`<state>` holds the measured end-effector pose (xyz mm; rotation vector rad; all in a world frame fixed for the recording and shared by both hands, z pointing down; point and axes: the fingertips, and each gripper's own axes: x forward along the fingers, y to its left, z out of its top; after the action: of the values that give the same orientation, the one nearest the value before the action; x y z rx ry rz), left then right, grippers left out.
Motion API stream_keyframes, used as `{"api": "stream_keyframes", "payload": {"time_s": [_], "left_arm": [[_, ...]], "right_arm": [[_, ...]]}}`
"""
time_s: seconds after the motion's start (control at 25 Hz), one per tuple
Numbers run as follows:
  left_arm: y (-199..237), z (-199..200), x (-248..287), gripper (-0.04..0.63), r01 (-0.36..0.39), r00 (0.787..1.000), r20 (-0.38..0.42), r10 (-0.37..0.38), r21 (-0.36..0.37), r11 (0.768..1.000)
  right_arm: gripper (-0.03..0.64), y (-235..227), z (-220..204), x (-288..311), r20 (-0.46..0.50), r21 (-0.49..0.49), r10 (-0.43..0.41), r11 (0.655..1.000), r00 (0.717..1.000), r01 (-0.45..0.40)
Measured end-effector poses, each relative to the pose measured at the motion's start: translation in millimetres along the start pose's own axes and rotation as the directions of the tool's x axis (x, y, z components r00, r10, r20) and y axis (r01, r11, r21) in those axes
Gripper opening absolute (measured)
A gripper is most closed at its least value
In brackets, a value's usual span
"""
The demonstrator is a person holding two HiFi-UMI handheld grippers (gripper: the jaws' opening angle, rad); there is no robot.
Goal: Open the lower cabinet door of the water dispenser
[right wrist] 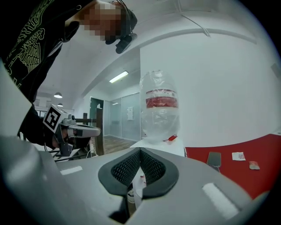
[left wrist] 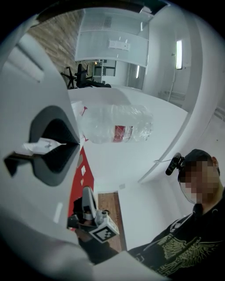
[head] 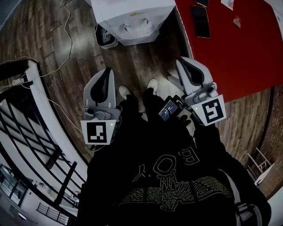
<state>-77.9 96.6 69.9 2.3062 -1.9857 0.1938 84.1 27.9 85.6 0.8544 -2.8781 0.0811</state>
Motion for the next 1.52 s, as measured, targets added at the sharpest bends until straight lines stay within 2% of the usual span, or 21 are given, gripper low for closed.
{"api": "stream_keyframes", "payload": {"time_s": [0.16,0.28,0.44,0.56,0.68,0.84,0.96,1.16,1.32,1.52], "left_arm": [[-0.7,2.7,-0.9,0.006,0.024,1.000,-0.007,-0.024,0.016,1.000],[4.8,5.7,0.9,0.006,0.044,0.999,0.010,-0.044,0.002,0.999],[5.9,13.6,-2.7,0.008,0.122,0.991,0.066,-0.119,-0.033,0.992],[10.1,11.0,-2.8,0.008,0.171,0.984,0.057,-0.169,-0.035,0.985],[20.4,7.6,-7.4,0.006,0.185,0.982,0.044,-0.184,-0.028,0.982],[46.9,-2.1,-12.2,0.006,0.141,0.990,0.034,-0.139,-0.038,0.989],[68.3,-13.4,-10.5,0.006,0.086,0.996,-0.005,-0.086,-0.007,0.996],[88.9,-7.5,3.7,0.006,-0.021,0.999,0.032,0.021,0.016,1.000],[82.9,-3.6,17.6,0.006,-0.034,0.999,0.034,0.033,0.032,0.999],[68.3,-9.4,28.9,0.006,-0.018,1.000,0.019,0.018,0.013,1.000]], "right_arm": [[-0.002,-1.9,3.2,-0.2,-0.006,0.002,-0.005,1.000,1.000,0.005],[-0.002,0.7,12.0,3.3,0.003,-0.001,-0.016,1.000,1.000,0.016],[-0.002,8.2,18.6,3.5,-0.003,-0.001,-0.047,0.999,0.999,0.047],[-0.002,15.3,20.0,8.4,-0.015,-0.004,-0.061,0.998,0.998,0.061],[-0.002,24.7,20.8,15.1,-0.031,0.002,-0.080,0.997,0.996,0.080],[-0.002,31.8,23.6,26.5,-0.036,-0.019,-0.130,0.991,0.991,0.130],[-0.002,40.6,26.6,33.8,-0.034,-0.044,-0.164,0.986,0.986,0.162],[-0.002,48.0,23.6,41.3,-0.046,-0.021,-0.182,0.983,0.982,0.181],[-0.002,39.2,20.0,40.7,-0.049,-0.014,-0.196,0.981,0.979,0.195],[-0.002,26.6,11.9,36.8,-0.052,-0.027,-0.211,0.977,0.976,0.209]]}}
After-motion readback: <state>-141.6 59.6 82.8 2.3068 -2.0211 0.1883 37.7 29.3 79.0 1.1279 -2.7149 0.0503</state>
